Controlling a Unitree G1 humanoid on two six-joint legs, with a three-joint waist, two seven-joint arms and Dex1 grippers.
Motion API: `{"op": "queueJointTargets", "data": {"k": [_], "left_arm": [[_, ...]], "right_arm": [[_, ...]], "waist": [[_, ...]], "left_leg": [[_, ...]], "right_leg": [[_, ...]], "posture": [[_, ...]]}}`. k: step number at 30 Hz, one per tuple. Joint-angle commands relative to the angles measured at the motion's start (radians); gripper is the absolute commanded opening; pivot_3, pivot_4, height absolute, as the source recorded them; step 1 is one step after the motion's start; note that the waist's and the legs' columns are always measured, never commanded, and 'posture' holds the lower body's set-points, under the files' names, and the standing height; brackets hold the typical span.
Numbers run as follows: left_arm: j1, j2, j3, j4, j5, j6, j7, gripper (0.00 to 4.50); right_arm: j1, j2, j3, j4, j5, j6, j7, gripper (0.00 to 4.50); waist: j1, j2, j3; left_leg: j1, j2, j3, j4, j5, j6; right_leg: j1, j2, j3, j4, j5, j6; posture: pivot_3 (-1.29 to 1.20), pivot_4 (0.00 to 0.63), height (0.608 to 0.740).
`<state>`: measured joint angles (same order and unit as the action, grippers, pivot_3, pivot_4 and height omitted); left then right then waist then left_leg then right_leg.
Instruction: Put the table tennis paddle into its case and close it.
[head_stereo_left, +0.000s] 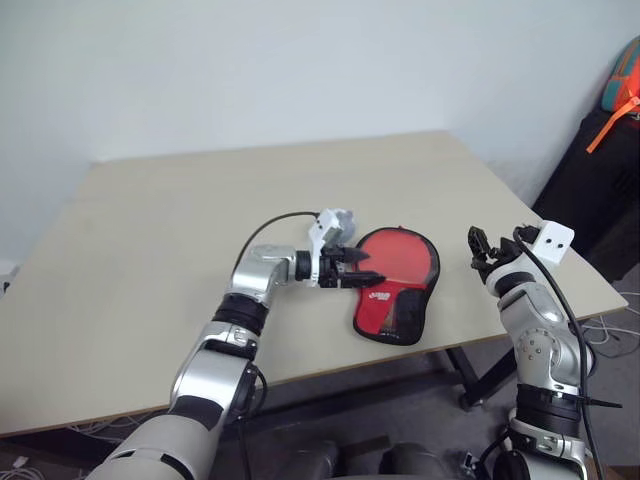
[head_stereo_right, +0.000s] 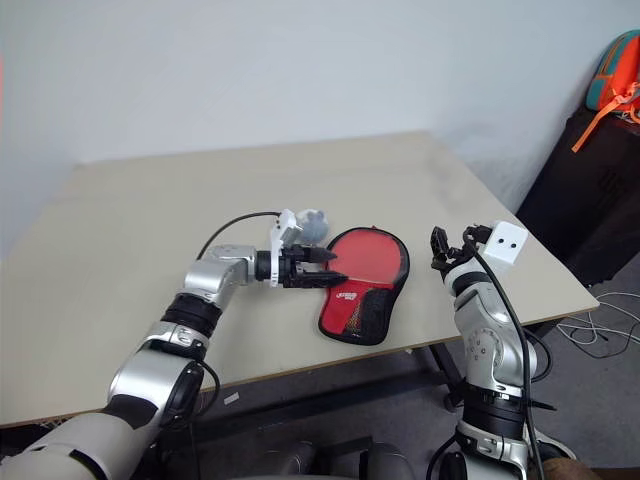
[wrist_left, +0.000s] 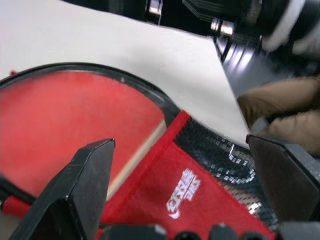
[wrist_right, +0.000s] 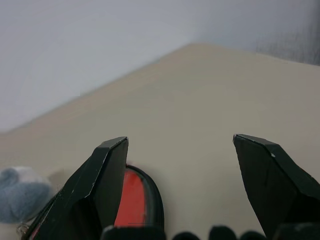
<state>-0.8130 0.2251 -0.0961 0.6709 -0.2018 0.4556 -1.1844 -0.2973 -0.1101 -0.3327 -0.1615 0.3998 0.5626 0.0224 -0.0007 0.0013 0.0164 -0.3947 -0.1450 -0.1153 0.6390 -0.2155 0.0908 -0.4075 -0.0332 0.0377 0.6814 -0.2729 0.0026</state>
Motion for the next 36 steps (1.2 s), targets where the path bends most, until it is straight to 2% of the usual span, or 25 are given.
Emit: {"op": "queueJointTargets", "data": {"k": [1, 7, 17, 21, 24, 30, 35, 36], "left_arm": [[0.037, 0.045, 0.02, -0.117, -0.038, 0.126, 0.025, 4.5], [0.069, 0.071, 0.047, -0.207, -0.092, 0.33, 0.114, 4.5], [0.084, 0.016, -0.027, -0.241, -0.115, 0.639, 0.245, 4.5], [0.087, -0.037, 0.003, -0.226, -0.134, 0.657, 0.298, 4.5], [0.05, -0.098, 0.082, -0.158, -0.182, 0.701, 0.339, 4.5], [-0.04, -0.183, 0.146, -0.017, -0.23, 0.722, 0.355, 4.5], [-0.077, -0.204, 0.139, 0.037, -0.222, 0.702, 0.37, 4.5], [-0.077, -0.202, 0.138, 0.048, -0.216, 0.696, 0.377, 4.33]], "right_arm": [[-0.014, -0.005, 0.009, -0.005, -0.009, -0.022, -0.009, 3.64], [-0.019, 0.002, 0.012, 0.027, -0.013, -0.04, -0.009, 3.64], [-0.034, -0.04, 0.092, 0.055, -0.046, -0.036, 0.041, 3.64], [-0.047, -0.04, 0.088, 0.075, -0.049, -0.043, 0.035, 3.64], [-0.046, -0.036, 0.093, 0.078, -0.054, -0.049, 0.036, 3.64], [-0.054, -0.038, 0.098, 0.097, -0.061, -0.057, 0.034, 3.64], [-0.056, -0.043, 0.084, 0.093, -0.064, -0.063, 0.026, 3.64], [-0.053, -0.044, 0.082, 0.093, -0.064, -0.064, 0.025, 3.66]], "waist": [[0.0, 0.0, 0.0], [0.006, 0.0, 0.0], [0.002, 0.0, 0.0], [0.005, 0.001, 0.0], [0.01, 0.001, 0.0], [0.013, 0.001, 0.0], [0.01, 0.001, 0.0], [0.009, 0.001, 0.0]], "left_leg": [[0.0, 0.0, 0.0, 0.0, 0.0, 0.0], [0.001, 0.0, 0.0, 0.001, 0.0, 0.0], [0.001, 0.0, 0.0, 0.0, 0.0, 0.0], [0.001, 0.0, 0.0, 0.0, 0.0, -0.001], [0.001, 0.0, 0.0, 0.001, 0.0, 0.0], [0.001, -0.001, 0.0, 0.002, 0.0, -0.001], [0.0, 0.0, 0.0, 0.001, 0.0, -0.001], [0.0, 0.0, 0.0, 0.001, 0.0, -0.001]], "right_leg": [[0.0, 0.0, 0.0, 0.0, 0.0, 0.0], [0.001, 0.0, 0.0, 0.0, 0.0, 0.0], [0.001, 0.0, 0.0, 0.0, 0.0, 0.0], [0.002, 0.0, 0.0, 0.0, 0.0, 0.0], [0.002, 0.0, 0.0, 0.0, 0.0, 0.0], [0.002, 0.0, 0.0, 0.0, 0.0, 0.0], [0.002, 0.0, 0.0, 0.0, 0.0, 0.0], [0.002, 0.0, 0.0, 0.0, 0.0, 0.0]], "posture": [[0.0, 0.0, 0.74], [0.0, 0.0, 0.74], [0.0, 0.0, 0.74], [0.0, 0.0, 0.74], [0.0, 0.0, 0.74], [0.0, 0.0, 0.74], [0.0, 0.0, 0.74], [0.0, 0.0, 0.74]]}}
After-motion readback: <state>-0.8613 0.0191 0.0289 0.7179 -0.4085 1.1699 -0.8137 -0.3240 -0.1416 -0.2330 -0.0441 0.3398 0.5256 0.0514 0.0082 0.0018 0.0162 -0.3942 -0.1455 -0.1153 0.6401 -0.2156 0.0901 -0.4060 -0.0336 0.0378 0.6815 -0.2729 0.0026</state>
